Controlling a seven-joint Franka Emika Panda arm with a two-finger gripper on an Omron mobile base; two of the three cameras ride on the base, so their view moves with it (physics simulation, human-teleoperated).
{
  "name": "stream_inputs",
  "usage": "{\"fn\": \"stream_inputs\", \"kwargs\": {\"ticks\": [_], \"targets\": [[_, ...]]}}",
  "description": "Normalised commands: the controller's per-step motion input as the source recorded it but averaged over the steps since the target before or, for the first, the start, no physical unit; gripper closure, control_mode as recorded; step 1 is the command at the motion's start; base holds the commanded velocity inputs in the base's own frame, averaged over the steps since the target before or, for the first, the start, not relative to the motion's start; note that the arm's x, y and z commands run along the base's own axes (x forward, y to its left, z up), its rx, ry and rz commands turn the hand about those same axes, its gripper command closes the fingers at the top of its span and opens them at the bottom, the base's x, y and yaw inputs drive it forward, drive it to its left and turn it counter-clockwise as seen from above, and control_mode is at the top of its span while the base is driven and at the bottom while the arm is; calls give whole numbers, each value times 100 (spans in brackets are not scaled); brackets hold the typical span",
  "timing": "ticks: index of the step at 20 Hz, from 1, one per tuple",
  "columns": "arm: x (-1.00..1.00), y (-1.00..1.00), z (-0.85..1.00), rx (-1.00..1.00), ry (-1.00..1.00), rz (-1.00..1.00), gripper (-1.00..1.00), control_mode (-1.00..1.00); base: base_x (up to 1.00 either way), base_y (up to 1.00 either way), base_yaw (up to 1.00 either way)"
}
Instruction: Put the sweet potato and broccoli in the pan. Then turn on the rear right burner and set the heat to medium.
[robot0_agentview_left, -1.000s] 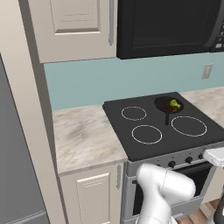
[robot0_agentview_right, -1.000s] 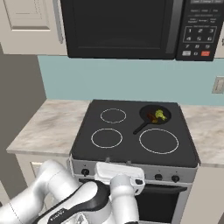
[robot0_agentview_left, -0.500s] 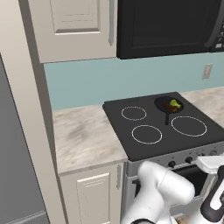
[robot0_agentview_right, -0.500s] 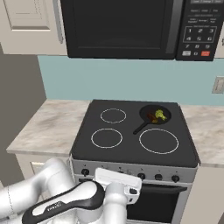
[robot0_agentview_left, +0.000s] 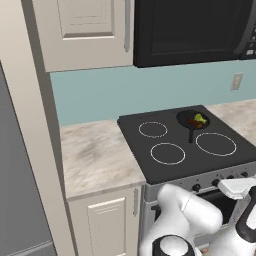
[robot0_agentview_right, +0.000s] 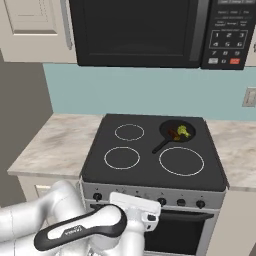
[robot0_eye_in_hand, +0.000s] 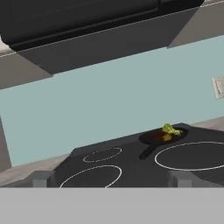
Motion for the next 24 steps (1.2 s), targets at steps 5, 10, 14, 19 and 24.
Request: {"fn": "stream_inputs", "kwargs": {"ticks": [5, 10, 14, 19, 24], "targets": [[0, -25, -12, 0, -11, 21, -100, -100, 0, 0, 0], [0, -21, -35, -7, -1, 19, -100, -100, 0, 0, 0], [-1, -1, -39, -6, 0, 0, -100, -100, 0, 0, 0], [0, 1, -22, -7, 0, -12, -100, -100, 0, 0, 0], [0, 19, -1, -9, 0, -25, -100, -100, 0, 0, 0]]}}
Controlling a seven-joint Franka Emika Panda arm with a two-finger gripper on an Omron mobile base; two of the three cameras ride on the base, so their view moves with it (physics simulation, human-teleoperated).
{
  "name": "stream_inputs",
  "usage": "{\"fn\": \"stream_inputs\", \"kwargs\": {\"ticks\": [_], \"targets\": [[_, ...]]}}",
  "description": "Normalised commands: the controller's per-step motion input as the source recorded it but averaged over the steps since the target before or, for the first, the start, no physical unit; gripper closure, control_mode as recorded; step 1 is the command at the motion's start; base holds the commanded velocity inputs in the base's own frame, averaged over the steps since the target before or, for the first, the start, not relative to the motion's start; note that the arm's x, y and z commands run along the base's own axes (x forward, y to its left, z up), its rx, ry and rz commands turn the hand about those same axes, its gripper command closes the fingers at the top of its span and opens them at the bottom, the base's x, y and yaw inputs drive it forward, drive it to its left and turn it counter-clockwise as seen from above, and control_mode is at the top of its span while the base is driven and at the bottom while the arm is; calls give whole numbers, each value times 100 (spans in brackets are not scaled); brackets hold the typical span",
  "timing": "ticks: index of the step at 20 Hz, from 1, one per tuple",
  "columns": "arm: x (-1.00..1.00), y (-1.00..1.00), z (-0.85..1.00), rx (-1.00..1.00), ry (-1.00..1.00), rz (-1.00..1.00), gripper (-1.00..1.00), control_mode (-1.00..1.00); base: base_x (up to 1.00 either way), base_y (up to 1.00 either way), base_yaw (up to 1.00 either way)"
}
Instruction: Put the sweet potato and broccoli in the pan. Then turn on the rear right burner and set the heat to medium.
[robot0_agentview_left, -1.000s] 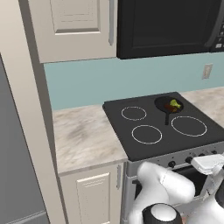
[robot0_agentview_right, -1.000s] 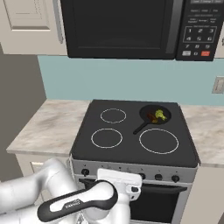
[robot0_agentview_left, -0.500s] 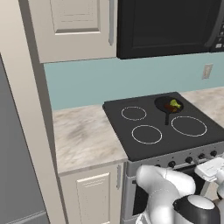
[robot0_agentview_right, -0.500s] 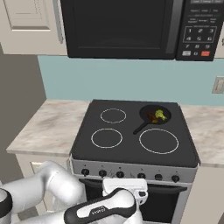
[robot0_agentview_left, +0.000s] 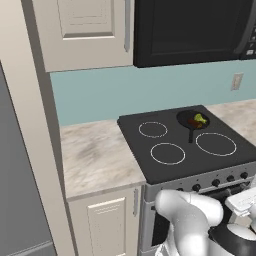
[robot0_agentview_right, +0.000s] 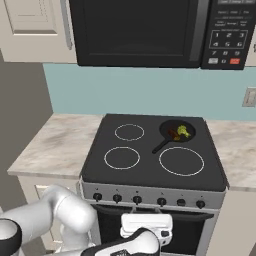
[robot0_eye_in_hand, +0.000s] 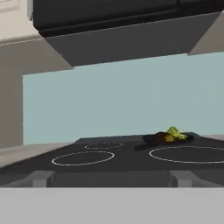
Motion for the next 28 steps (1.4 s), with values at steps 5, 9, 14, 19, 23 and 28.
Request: {"fn": "stream_inputs", "kwargs": {"ticks": [5, 9, 14, 19, 23, 28], "targets": [[0, 49, 12, -12, 0, -27, -100, -100, 0, 0, 0], [1, 53, 23, -16, 5, -13, -100, -100, 0, 0, 0], [2, 24, 20, -16, 10, -1, -100, -100, 0, 0, 0], [0, 26, 0, -10, 17, 0, -100, -100, 0, 0, 0], [1, 41, -8, -9, 17, 0, -100, -100, 0, 0, 0], [13, 22, -20, -7, 13, -1, -100, -100, 0, 0, 0]]}}
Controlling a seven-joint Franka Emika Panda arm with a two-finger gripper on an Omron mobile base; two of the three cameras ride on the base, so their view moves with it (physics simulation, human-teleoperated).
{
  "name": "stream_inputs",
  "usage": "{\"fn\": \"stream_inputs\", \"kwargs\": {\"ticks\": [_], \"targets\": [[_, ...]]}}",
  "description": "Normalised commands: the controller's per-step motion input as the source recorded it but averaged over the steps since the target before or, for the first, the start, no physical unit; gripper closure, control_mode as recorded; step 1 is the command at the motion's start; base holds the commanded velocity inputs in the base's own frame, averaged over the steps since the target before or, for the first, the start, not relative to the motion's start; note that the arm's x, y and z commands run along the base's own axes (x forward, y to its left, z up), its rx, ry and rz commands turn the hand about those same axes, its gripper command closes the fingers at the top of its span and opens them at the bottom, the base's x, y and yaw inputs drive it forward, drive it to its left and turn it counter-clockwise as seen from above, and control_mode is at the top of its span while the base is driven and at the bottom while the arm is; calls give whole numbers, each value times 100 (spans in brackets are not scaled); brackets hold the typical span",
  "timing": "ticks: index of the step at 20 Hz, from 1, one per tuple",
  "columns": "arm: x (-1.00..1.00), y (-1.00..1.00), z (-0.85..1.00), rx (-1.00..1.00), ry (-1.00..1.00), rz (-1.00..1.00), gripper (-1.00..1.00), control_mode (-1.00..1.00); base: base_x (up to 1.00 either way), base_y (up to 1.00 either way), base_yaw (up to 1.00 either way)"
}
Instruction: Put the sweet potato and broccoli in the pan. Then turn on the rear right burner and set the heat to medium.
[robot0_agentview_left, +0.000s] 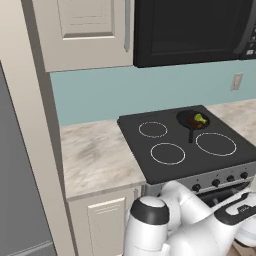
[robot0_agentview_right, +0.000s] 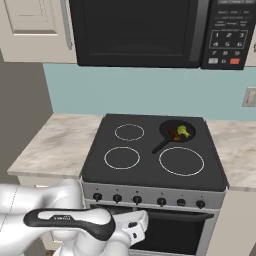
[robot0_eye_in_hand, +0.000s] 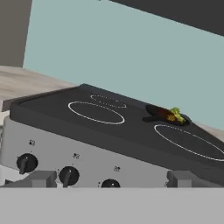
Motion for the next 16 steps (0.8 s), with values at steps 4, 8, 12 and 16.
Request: {"fn": "stream_inputs", "kwargs": {"ticks": [4, 8, 12, 16], "targets": [[22, 0, -9, 0, 10, -4, -100, -100, 0, 0, 0], [35, 0, 0, 0, 10, -2, -100, -100, 0, 0, 0], [28, 20, 0, 0, 11, 0, -100, -100, 0, 0, 0], [1, 38, 0, 0, 5, 0, -100, -100, 0, 0, 0]]}}
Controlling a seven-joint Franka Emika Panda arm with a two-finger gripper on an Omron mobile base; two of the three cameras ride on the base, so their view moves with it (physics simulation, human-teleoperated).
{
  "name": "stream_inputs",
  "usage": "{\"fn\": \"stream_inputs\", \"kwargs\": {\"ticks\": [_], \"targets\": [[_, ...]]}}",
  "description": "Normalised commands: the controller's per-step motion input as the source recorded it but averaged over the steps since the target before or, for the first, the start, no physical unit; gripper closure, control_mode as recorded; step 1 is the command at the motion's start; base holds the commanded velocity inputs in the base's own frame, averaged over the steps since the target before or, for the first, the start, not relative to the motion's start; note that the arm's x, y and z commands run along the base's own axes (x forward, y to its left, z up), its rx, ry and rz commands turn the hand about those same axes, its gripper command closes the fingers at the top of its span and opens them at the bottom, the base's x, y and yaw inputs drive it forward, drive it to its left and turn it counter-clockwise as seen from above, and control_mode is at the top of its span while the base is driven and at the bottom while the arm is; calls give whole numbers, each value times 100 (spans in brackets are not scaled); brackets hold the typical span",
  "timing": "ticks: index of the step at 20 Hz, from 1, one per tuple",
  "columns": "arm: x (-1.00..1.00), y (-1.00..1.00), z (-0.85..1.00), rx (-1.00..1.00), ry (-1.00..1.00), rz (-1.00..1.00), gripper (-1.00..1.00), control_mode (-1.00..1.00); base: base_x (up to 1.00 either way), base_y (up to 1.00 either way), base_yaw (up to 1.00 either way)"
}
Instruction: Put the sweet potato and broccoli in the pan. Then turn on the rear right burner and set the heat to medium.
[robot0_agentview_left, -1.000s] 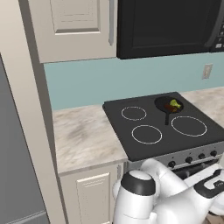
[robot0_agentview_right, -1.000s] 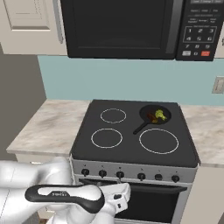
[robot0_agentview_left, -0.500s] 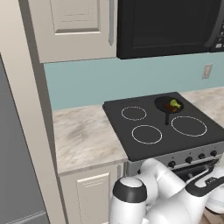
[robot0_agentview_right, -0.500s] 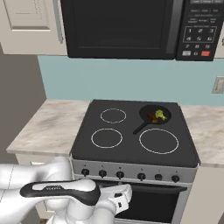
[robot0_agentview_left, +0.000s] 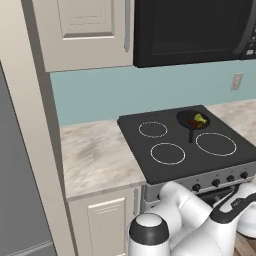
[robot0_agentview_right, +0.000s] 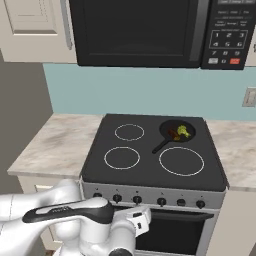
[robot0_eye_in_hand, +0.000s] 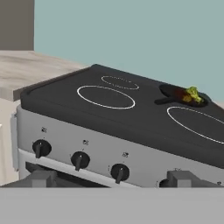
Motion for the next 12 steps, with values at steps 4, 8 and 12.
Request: {"fn": "stream_inputs", "kwargs": {"ticks": [4, 8, 12], "targets": [[0, 32, -11, 1, 0, 0, -100, -100, 0, 0, 0], [8, 12, -1, 3, 0, -1, -100, -100, 0, 0, 0], [24, 0, 0, 6, 0, -9, -100, -100, 0, 0, 0]]}}
